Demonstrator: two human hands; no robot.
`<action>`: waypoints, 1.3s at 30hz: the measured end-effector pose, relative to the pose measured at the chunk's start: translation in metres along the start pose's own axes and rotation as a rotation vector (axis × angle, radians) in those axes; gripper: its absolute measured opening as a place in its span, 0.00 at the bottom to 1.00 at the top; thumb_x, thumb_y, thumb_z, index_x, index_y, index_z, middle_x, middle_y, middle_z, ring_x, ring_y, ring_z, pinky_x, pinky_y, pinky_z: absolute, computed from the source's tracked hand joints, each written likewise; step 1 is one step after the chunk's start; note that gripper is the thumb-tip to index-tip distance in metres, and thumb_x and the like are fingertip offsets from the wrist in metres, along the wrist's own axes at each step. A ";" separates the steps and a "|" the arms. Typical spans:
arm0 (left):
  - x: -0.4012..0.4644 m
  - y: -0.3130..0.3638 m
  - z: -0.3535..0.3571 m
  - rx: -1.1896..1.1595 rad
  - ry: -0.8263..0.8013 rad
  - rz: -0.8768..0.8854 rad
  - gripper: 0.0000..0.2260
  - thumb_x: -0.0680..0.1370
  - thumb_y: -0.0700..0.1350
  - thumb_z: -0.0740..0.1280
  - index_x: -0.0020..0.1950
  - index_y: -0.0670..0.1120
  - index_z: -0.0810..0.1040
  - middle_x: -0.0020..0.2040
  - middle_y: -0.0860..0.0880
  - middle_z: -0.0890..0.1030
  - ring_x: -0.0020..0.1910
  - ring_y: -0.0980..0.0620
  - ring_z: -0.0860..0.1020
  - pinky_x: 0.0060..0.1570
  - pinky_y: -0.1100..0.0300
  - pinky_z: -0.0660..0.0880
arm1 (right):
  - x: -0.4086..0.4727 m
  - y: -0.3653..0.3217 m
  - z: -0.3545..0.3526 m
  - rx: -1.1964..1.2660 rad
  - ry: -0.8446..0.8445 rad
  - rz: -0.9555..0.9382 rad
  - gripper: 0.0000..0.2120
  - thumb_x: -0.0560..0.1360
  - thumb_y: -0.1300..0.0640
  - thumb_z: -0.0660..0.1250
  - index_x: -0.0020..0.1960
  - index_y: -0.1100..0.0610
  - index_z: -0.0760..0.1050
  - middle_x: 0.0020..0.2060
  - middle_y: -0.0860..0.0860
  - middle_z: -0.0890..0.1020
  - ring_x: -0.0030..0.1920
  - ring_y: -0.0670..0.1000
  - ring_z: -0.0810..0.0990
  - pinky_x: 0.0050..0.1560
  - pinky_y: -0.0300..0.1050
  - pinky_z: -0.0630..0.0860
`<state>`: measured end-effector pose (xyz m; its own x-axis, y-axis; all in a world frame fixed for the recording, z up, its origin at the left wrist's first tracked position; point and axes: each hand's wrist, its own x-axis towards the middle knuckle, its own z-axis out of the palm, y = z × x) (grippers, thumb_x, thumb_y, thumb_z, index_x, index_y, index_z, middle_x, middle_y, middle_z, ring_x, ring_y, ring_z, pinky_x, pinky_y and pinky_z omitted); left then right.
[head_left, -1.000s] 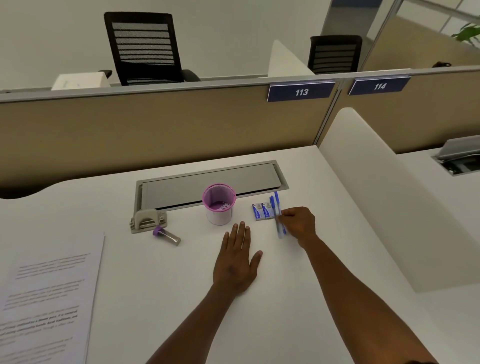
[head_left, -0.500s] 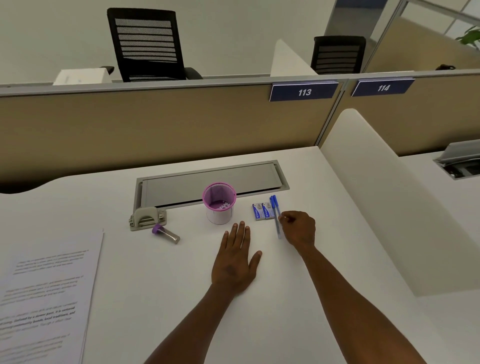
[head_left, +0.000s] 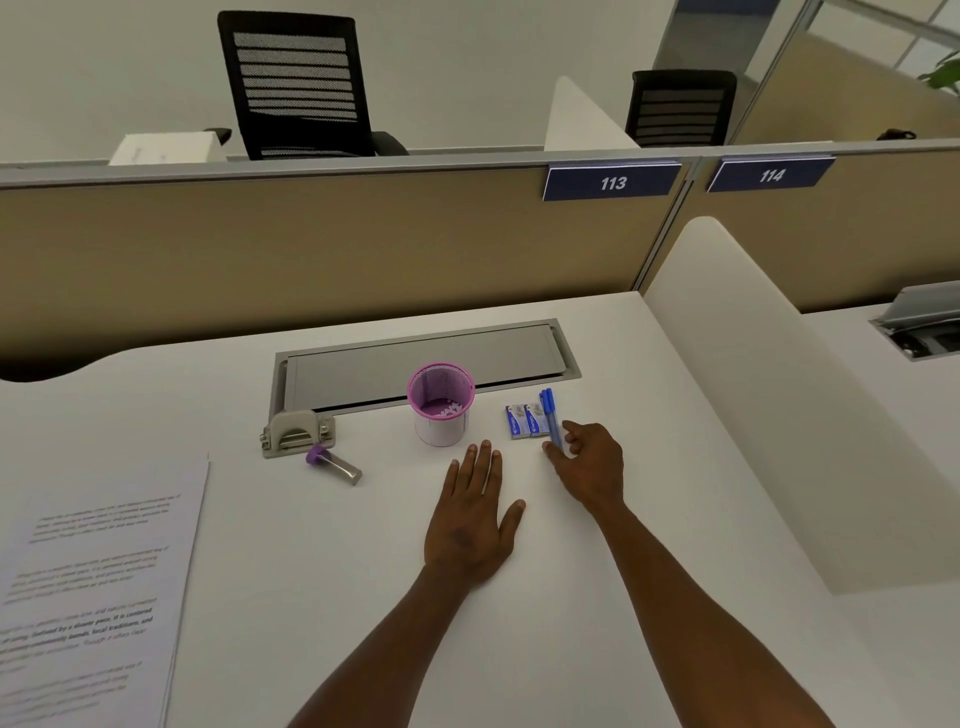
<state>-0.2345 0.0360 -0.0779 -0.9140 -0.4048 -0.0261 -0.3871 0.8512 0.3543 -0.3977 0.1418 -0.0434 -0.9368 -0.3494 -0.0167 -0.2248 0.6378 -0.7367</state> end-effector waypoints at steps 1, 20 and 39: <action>0.000 0.000 0.000 -0.002 -0.003 0.001 0.34 0.81 0.65 0.41 0.81 0.49 0.39 0.81 0.51 0.37 0.79 0.54 0.35 0.78 0.54 0.37 | -0.002 0.000 -0.001 0.029 0.023 0.001 0.24 0.69 0.51 0.77 0.61 0.59 0.78 0.49 0.53 0.82 0.42 0.46 0.78 0.44 0.35 0.73; -0.105 -0.065 -0.037 -0.126 0.330 -0.328 0.29 0.81 0.58 0.57 0.78 0.45 0.63 0.79 0.46 0.61 0.80 0.49 0.54 0.78 0.51 0.48 | -0.135 -0.079 0.063 0.172 -0.069 -0.348 0.09 0.72 0.54 0.73 0.52 0.52 0.82 0.43 0.45 0.84 0.38 0.41 0.80 0.41 0.30 0.76; -0.139 -0.124 -0.050 0.087 0.153 -0.451 0.36 0.79 0.70 0.42 0.82 0.52 0.41 0.82 0.50 0.39 0.80 0.50 0.36 0.79 0.48 0.40 | -0.112 -0.169 0.171 -0.293 -0.312 -0.350 0.15 0.75 0.47 0.68 0.57 0.54 0.79 0.52 0.51 0.81 0.52 0.50 0.78 0.53 0.41 0.75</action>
<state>-0.0535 -0.0298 -0.0714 -0.6271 -0.7787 -0.0187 -0.7552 0.6019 0.2596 -0.2092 -0.0437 -0.0327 -0.6793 -0.7329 -0.0368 -0.6151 0.5961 -0.5161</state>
